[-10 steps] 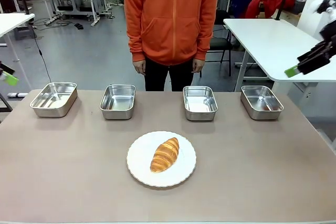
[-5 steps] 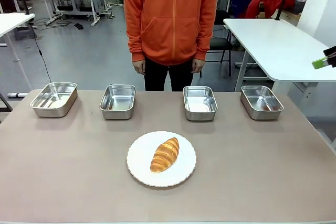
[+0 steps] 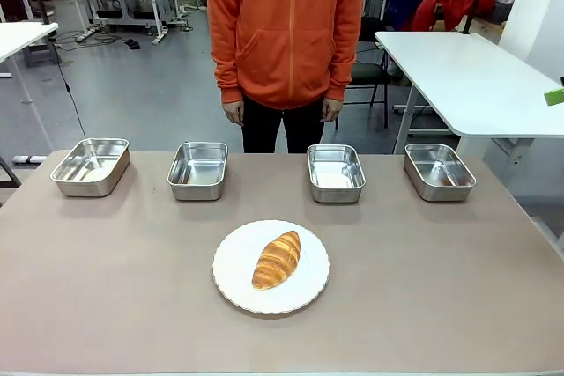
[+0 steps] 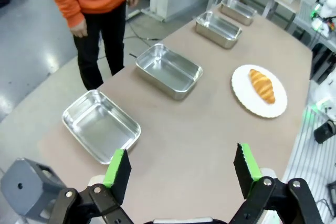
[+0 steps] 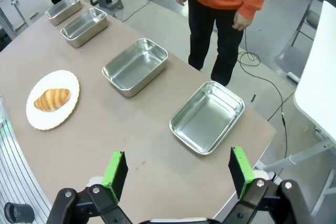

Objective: Place the bread in the container.
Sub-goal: Place the Butter Roll into the Airtight Container indicated by the human.

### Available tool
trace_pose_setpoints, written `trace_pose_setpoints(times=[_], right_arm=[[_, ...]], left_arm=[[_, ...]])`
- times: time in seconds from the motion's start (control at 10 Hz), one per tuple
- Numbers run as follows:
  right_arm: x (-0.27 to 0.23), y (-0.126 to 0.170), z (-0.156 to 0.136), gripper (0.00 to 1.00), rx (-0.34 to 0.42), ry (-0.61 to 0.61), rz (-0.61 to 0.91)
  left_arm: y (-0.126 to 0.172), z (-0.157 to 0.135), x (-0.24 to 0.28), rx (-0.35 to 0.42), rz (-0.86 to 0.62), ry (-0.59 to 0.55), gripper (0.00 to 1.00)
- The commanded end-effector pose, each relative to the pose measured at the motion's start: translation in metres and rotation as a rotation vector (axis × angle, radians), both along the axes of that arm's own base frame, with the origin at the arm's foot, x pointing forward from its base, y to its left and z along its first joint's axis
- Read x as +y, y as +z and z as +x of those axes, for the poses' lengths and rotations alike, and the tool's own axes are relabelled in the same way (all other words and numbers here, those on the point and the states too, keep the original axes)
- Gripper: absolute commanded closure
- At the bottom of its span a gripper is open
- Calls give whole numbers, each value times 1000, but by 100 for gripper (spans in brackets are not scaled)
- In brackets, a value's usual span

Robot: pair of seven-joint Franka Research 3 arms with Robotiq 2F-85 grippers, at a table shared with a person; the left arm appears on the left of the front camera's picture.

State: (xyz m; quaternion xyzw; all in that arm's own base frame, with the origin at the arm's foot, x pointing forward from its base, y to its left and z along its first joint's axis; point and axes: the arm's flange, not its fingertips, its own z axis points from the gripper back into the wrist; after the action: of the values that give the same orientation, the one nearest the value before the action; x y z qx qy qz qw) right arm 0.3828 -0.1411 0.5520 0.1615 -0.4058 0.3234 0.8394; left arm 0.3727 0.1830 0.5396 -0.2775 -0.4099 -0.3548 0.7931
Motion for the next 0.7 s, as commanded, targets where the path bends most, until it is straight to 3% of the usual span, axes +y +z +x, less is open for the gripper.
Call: trace_pose_setpoints(times=[0.0,0.3,0.5,0.6], right_arm=[[-4,1,5,0,-18,43,10],[-3,2,4,0,-20,42,22],[-4,4,5,0,11,44,17],[0,1,3,0,3,21,22]], left_arm=[[-1,2,0,-11,-21,-28,0],[-2,2,-1,8,-36,-14,0],[-3,7,-3,63,10,-8,0],[-5,1,-1,29,-13,-4,0]])
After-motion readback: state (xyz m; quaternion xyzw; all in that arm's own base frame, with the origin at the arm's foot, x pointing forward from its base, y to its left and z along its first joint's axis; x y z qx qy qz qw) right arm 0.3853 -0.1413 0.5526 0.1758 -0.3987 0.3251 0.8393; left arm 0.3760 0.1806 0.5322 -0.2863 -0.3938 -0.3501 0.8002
